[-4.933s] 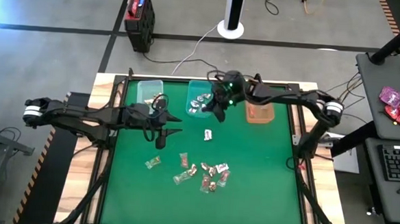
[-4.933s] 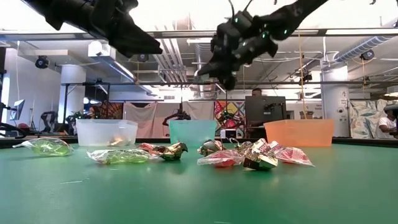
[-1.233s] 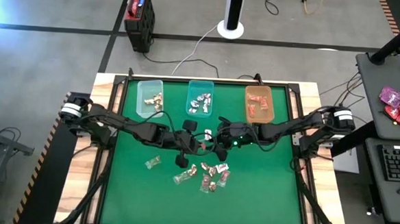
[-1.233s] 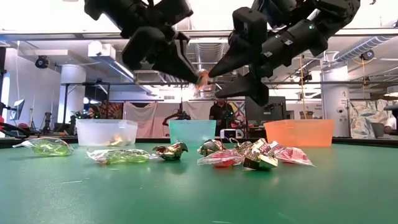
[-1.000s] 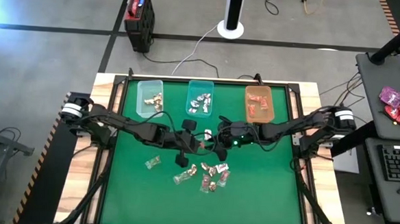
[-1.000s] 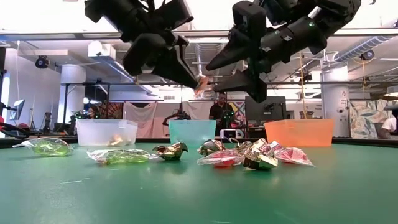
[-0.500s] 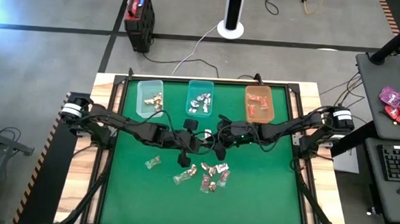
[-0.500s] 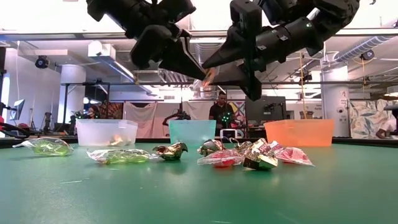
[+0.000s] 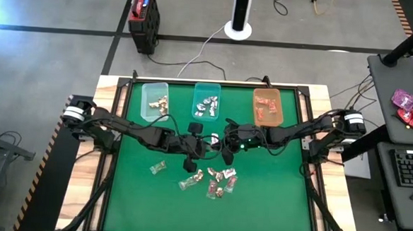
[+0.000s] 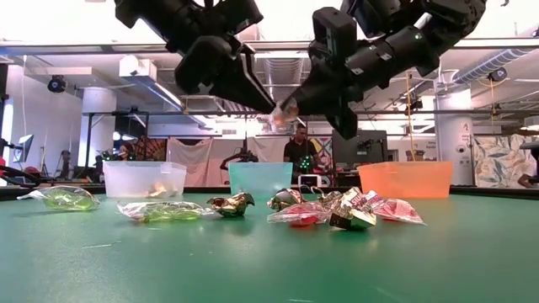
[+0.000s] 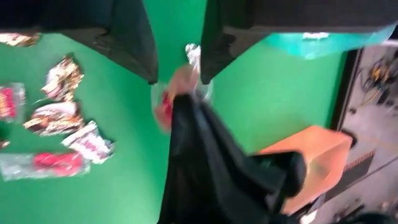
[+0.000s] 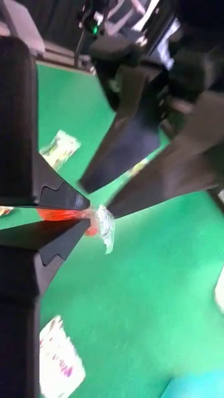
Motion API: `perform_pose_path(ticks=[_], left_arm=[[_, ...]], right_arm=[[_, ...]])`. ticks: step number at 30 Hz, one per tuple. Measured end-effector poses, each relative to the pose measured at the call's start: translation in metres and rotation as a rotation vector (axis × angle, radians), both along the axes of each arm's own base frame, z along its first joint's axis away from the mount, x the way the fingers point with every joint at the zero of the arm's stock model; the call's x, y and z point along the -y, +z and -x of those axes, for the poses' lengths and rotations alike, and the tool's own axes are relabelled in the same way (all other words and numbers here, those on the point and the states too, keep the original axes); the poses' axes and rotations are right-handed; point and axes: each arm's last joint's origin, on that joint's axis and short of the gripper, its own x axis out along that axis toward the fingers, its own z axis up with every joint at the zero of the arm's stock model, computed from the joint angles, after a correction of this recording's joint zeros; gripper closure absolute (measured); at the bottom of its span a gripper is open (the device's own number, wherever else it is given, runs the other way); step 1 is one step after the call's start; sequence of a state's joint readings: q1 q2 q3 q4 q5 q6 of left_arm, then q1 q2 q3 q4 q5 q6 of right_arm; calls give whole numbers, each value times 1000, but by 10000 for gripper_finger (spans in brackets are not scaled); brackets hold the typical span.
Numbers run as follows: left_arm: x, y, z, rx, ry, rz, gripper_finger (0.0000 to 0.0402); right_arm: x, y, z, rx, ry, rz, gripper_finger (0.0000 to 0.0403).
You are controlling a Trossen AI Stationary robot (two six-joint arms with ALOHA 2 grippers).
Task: Sort candy by brand, put in halloween buckets
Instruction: Put the orange gummy into the orange bin
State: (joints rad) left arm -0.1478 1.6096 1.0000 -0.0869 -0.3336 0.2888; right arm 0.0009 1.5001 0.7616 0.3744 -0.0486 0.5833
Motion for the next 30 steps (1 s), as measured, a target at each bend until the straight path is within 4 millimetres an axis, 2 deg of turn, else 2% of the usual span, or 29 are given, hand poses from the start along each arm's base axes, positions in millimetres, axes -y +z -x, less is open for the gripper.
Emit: perform_pose_path(ticks=[5, 10, 15, 23, 26, 30], left_arm=[[-3, -1, 5, -44, 52, -39, 241], [-5, -3, 7, -67, 80, -57, 210], [-6, -3, 8, -72, 92, -60, 205], [-7, -4, 14, -122, 114, -36, 205], [-5, -5, 14, -135, 67, 11, 205], [-2, -7, 15, -161, -22, 76, 205]], right_arm=[[14, -1, 9, -96, -51, -5, 385], [39, -3, 24, -231, -183, 25, 385], [64, 2, 43, -395, -359, 101, 385], [95, 38, 64, -660, -688, 357, 385], [107, 47, 71, -734, -775, 364, 385], [124, 46, 82, -844, -834, 328, 385]])
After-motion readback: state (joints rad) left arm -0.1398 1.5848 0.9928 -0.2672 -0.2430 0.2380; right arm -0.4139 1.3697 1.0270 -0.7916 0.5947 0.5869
